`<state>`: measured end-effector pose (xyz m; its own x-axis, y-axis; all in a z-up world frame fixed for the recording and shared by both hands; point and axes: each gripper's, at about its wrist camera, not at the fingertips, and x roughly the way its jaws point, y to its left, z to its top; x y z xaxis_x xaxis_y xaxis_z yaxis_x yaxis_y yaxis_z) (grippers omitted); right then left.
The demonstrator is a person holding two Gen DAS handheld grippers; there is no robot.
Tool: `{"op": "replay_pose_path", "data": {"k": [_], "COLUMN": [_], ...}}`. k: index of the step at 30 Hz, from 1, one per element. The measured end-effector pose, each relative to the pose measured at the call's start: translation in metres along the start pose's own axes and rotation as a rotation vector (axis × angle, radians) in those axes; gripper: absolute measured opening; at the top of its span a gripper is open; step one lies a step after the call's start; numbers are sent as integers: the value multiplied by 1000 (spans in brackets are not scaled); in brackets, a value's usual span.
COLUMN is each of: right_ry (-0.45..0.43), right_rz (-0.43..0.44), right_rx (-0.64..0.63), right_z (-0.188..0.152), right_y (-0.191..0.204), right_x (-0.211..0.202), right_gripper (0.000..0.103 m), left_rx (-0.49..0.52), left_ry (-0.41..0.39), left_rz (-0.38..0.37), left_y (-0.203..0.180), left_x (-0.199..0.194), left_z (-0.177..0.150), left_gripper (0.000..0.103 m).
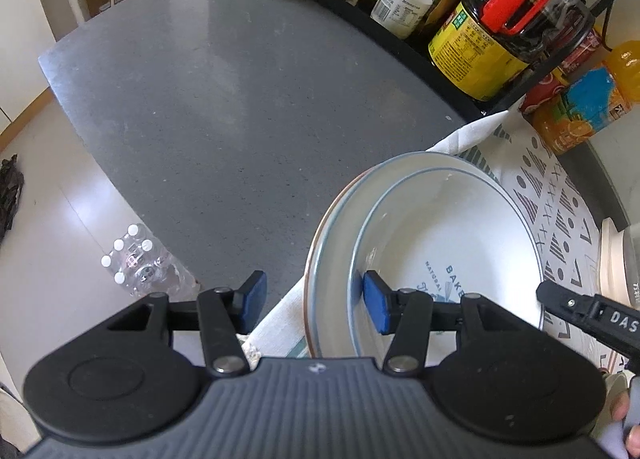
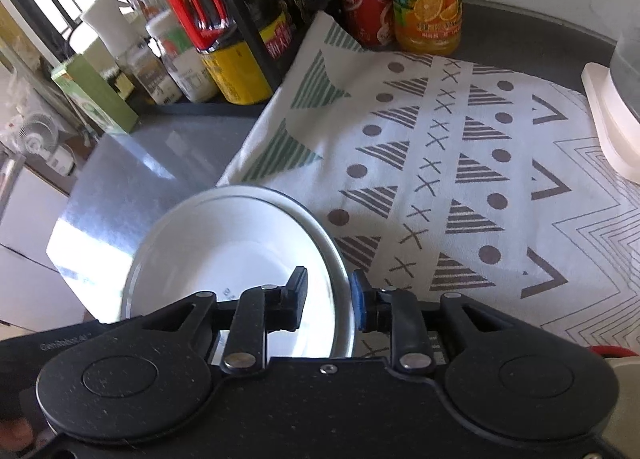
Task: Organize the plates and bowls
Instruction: 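Lower the 'BAKERY' plate onto the plate stack and open both tools, then raise both tools up away from the plate stack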
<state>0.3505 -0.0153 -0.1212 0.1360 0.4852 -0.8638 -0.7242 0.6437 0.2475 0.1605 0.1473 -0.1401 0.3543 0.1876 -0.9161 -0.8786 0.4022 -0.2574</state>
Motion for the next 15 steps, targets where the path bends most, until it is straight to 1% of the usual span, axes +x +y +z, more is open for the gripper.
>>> {"op": "replay_pose_path", "data": {"k": [1, 3, 6, 10, 12, 13, 15], "right_ry": [-6, -24, -63, -107, -129, -138, -149], "right_rz": [7, 19, 48, 85, 91, 92, 91], "right_rx": [5, 10, 14, 38, 49, 55, 57], "right_z": [0, 1, 2, 3, 2, 2, 0], "right_y": [0, 1, 1, -1, -4, -6, -9], "right_x": [-3, -9, -23, -42, -51, -55, -61], "right_gripper": [27, 36, 48, 55, 63, 66, 76], "left_rx": [-2, -4, 11, 25, 40, 46, 58], "left_ry": [-2, -11, -36, -57, -66, -72, -86], "left_rz": [3, 15, 10, -11, -29, -36, -52], "left_y": [0, -1, -5, -14, -21, -25, -32], "left_x": [-1, -6, -16, -28, -35, -38, -44], "left_z": [0, 1, 2, 4, 5, 4, 4], "left_gripper": [51, 51, 51, 51, 57, 59, 63]}}
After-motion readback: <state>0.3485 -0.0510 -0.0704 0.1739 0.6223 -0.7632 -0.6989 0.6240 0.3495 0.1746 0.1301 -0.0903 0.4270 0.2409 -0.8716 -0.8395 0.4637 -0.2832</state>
